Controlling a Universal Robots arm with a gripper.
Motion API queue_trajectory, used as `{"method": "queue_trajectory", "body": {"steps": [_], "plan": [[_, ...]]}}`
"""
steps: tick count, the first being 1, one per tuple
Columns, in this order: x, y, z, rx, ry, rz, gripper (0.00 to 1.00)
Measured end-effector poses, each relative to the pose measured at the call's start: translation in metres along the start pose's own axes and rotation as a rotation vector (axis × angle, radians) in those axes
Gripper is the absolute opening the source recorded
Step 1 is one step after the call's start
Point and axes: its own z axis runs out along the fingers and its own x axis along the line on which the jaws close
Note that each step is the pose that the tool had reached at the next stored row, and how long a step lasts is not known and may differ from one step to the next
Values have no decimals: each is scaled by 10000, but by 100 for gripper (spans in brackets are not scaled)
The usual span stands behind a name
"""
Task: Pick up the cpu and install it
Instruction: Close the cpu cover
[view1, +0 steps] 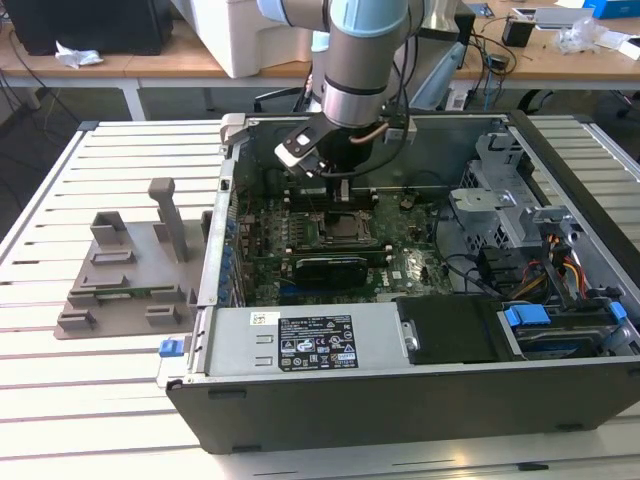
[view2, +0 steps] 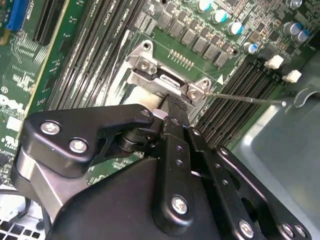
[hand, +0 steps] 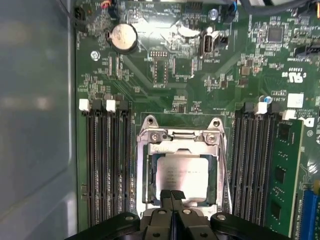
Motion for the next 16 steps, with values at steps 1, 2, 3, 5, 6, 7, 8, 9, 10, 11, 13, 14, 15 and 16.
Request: {"method": "queue_trajectory", "body": {"steps": [1,2,3,5,6,7,8,9,10,11,13,14,15,16], "plan": [[0,-15,16,0,-5,1,11],[1,-24,27,0,-6,1,11],[1,-36,41,0,-9,1,11],[1,-46,59,2,-17,2,11],[1,-46,65,3,-21,1,11],[0,-46,74,5,-25,0,11],[0,-46,78,5,-23,2,11],[1,-46,79,3,-21,2,11],[1,-45,78,2,-19,3,11],[4,-41,67,-9,1,1,11],[1,-38,-9,-2,11,-1,11],[1,-33,-43,0,9,-1,11],[0,-9,-58,-1,10,-2,11],[-1,21,-61,1,10,0,11]]}}
